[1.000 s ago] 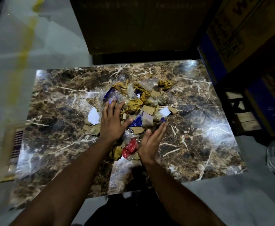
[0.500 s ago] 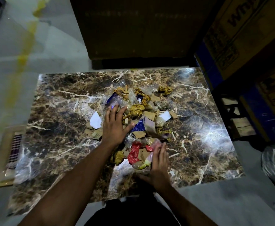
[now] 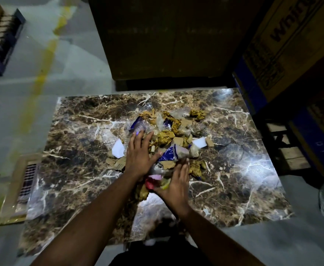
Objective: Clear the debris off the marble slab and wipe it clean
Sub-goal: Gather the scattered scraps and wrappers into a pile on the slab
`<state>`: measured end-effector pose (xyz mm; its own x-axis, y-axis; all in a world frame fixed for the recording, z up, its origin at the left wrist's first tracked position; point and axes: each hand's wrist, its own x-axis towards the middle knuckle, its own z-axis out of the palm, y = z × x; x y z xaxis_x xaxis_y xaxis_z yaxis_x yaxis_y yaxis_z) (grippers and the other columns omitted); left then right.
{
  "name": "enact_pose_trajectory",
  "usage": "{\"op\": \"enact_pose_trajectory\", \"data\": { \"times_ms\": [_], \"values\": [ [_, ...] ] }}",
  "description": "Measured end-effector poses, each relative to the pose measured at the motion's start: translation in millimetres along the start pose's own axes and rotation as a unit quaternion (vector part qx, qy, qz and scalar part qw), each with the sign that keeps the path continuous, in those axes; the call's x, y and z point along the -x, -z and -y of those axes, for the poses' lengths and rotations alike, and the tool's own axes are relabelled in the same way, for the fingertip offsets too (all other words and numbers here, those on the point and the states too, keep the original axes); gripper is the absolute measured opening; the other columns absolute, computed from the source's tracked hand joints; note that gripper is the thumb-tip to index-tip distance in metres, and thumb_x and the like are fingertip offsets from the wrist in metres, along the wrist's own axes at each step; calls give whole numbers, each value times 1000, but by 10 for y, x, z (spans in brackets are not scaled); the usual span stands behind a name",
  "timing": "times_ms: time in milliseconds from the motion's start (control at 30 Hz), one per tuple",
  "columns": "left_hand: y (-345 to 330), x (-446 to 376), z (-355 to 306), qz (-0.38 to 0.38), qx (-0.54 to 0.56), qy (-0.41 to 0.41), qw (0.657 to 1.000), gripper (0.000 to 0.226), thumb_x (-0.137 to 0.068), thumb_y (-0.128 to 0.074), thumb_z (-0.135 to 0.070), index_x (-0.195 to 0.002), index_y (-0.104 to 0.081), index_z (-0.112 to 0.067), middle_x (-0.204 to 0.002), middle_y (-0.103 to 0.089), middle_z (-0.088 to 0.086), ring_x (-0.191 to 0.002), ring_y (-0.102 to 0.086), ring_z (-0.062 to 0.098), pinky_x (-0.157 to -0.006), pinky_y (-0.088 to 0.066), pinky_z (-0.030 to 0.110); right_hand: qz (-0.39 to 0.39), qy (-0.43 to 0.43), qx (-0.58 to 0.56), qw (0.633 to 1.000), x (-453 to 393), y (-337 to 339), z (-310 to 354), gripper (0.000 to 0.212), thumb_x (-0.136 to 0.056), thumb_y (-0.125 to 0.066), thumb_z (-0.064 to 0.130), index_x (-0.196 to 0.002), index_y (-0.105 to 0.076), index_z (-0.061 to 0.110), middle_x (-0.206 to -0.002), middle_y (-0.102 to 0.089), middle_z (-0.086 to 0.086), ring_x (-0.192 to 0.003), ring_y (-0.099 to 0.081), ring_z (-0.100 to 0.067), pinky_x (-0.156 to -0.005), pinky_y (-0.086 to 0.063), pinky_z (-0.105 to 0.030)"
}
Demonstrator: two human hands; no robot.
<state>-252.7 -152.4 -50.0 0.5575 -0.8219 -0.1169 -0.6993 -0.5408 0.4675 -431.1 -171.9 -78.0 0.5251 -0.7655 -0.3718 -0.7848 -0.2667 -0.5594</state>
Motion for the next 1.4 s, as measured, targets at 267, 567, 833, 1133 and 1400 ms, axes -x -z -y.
{"op": "enact_pose_trajectory", "data": {
  "times_ms": [267, 567, 833, 1133, 1400],
  "values": [
    [156, 11, -60, -7, -36, -12, 999, 97, -85, -36, -83, -157, 13, -40, -169, 1, 5, -154, 6, 31, -123, -3, 58, -21, 92, 0, 996, 264, 485, -281, 157, -49, -68, 97, -154, 32, 34, -162, 36, 15, -151, 30, -15, -121, 8, -43],
    [309, 81, -90, -157, 38, -22, 987, 61, -98, -34, -60, -145, -47, -25, -148, -51, 0, -138, -34, 22, -111, -34, 49, -96, 144, -158, 972, -21, 1273, -327, 68, -75, -78, 4, -122, -51, 46, -135, -46, 15, -129, -41, 6, -107, -46, -41],
    [387, 38, -52, -220, 51, -12, 974, 12, -88, -70, -21, -97, -63, -19, -97, -65, -3, -95, -54, 18, -74, -46, 34, -102, 115, 25, 988, -1782, 1819, -316, 60, -94, -65, 17, -148, -44, 27, -151, -39, -11, -134, -43, -33, -107, -45, -51],
    [338, 368, 191, -271, 139, 113, 946, 26, -89, -65, -9, -112, -59, -19, -112, -60, 6, -104, -55, 23, -74, -42, 32, 38, 122, 101, 987, -2211, 1684, -304, 50, -97, -55, 6, -147, -47, 8, -141, -55, -22, -124, -55, -38, -99, -45, -38],
    [-116, 1162, 603, -241, 190, 196, 931, 65, -92, -46, -54, -146, -37, -20, -143, -45, 10, -129, -39, 30, -100, -37, 50, -81, 104, -53, 990, -1647, 1760, -833, 42, -104, -56, 18, -146, -53, 12, -145, -56, -15, -130, -55, -31, -97, -40, -30]
  ]
}}
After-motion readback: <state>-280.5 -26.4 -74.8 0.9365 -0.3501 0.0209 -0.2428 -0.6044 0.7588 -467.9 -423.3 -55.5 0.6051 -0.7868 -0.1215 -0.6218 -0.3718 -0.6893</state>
